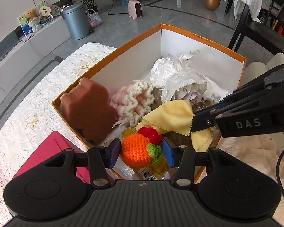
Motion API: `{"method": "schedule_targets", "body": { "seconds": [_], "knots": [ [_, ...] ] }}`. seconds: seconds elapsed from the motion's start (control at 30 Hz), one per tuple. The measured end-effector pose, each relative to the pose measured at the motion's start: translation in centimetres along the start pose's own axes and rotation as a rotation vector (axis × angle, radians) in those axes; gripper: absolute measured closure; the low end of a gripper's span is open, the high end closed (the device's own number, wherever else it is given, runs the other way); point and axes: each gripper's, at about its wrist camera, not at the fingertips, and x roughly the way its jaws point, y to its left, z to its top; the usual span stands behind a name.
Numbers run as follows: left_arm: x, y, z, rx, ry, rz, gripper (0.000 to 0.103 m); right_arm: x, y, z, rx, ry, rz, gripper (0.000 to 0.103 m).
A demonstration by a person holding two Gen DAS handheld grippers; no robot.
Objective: Organize soft objects
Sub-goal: 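Open both tools to drop the fruit and yellow cloth into the box, then move both tools back to the cream quilted pad on the table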
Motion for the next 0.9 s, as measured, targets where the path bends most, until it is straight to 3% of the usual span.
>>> {"method": "schedule_targets", "body": {
  "seconds": [0.17, 0.23, 0.57, 0.9],
  "knots": [
    [-0.4, -0.1, 0.0, 0.002, -0.014, -0.012, 0.034, -0.8, 0.2, -0.3, 0.0, -0.01, 0.007, 0.073],
    [-0.7, -0.2, -0.1, -0.004, -0.028, -0.013, 0.027, -1.1, 0.5, -0.4, -0.01, -0.014, 0.004, 0.072],
    [-4.9, -0.3, -1.9, -0.078, -0.121, 0.004, 0.027, -3.3, 2.4, -1.2, -0.047, -0.054, -0.01, 0.068],
    [-11.5, -0.3, -7.8, -0.248, -0.308, 0.193, 0.027, -5.8, 8.0, -5.7, -0.171, -0.253, -0.043, 0.064]
  ]
}}
